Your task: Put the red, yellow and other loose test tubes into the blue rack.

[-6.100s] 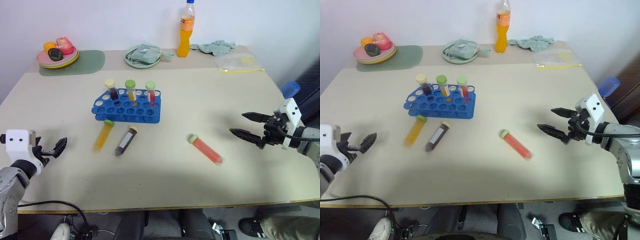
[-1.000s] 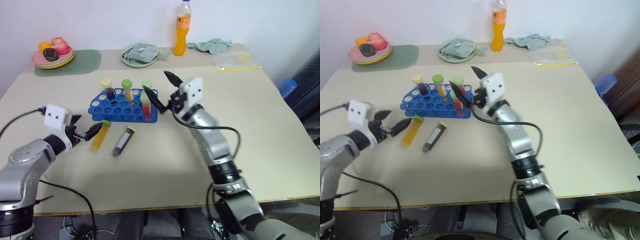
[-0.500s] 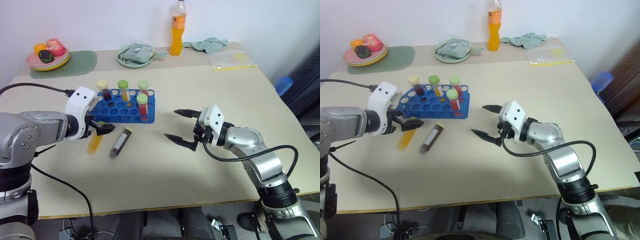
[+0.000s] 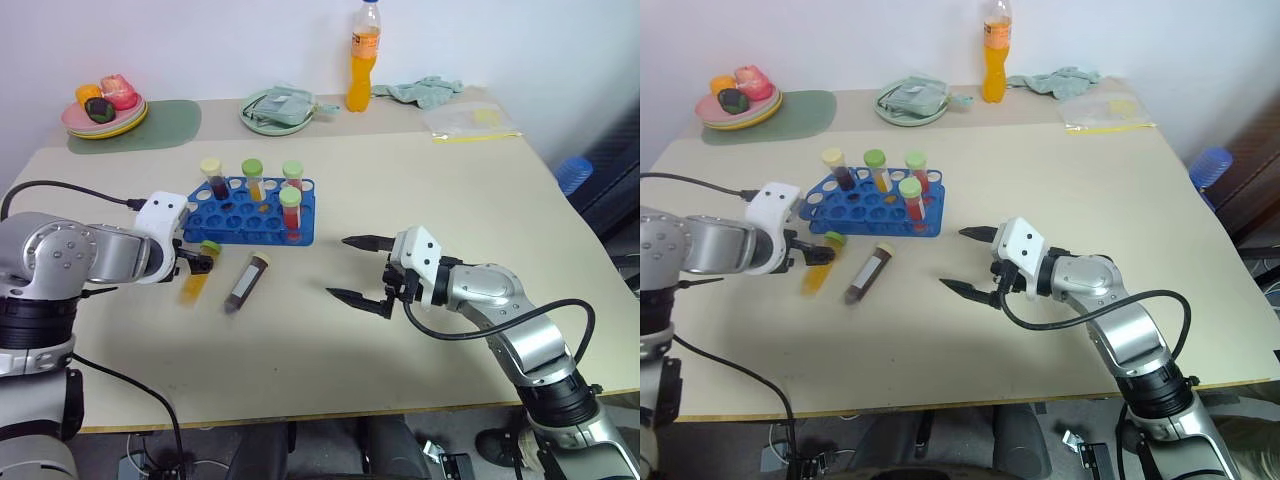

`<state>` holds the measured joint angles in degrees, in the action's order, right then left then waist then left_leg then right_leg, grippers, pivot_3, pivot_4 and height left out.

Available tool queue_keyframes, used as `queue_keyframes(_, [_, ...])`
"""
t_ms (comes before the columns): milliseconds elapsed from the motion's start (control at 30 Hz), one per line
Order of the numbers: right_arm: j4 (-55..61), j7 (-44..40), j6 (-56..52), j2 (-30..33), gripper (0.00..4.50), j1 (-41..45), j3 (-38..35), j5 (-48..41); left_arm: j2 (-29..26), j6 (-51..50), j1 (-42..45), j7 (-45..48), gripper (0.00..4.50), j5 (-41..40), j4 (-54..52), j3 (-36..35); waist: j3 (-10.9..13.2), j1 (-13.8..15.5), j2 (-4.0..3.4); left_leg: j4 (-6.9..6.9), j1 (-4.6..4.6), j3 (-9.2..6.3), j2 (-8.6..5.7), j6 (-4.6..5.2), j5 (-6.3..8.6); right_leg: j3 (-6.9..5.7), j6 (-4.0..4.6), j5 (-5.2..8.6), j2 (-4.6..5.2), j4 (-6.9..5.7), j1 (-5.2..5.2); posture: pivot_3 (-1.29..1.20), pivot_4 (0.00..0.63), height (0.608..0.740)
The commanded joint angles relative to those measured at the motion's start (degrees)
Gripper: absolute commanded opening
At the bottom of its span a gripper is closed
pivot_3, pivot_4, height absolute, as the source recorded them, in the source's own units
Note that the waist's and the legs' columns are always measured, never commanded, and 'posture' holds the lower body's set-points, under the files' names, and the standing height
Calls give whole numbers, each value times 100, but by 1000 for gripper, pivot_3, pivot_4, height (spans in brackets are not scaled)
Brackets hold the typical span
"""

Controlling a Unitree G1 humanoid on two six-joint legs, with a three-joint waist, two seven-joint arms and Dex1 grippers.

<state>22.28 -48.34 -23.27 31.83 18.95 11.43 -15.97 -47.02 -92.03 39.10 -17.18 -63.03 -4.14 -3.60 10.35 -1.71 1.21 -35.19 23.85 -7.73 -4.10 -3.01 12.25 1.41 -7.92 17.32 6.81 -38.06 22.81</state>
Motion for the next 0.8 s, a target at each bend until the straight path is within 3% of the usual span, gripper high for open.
queue_keyframes(33, [297,-8,64,48,4493,-31,-16,-1,162,-47,156,-582,4253,-306,293,-151,-1,34,2,-1,0,0,0,0,0,0,0,0,0,0,0,0,150,740])
queue_keyframes(100, [352,14,54,54,4500,-84,-7,10,250,-47,172,-799,3653,-328,427,-162,-1,43,2,-1,0,2,0,0,0,1,0,0,0,0,2,0,150,740])
queue_keyframes(300, [486,113,41,46,4500,-220,64,74,414,-47,187,-1213,785,-358,581,-170,-5,80,7,-3,1,3,-2,0,0,2,0,0,1,-1,2,0,150,740])
queue_keyframes(433, [518,144,26,37,4500,-247,95,100,294,-47,190,-1365,690,-395,541,-270,-5,82,8,-3,1,3,-3,-1,0,2,0,0,1,-1,2,0,150,740])
queue_keyframes(567, [457,103,48,69,4500,-230,78,90,281,9,-99,-1582,690,66,42,-1109,-5,46,8,-1,1,4,-1,-4,-2,3,0,0,0,-1,6,0,150,740])
queue_keyframes(700, [318,42,85,42,4500,-171,116,85,121,2206,-812,-1099,690,1583,-1122,-1122,-5,78,8,3,1,12,0,-21,-12,7,0,0,1,-1,8,0,150,740])
queue_keyframes(800, [196,88,85,-82,4500,-132,174,99,662,4263,-1133,-435,690,2548,-1739,-879,-8,148,12,1,2,14,-2,-21,-12,2,2,-1,2,8,-2,0,150,740])
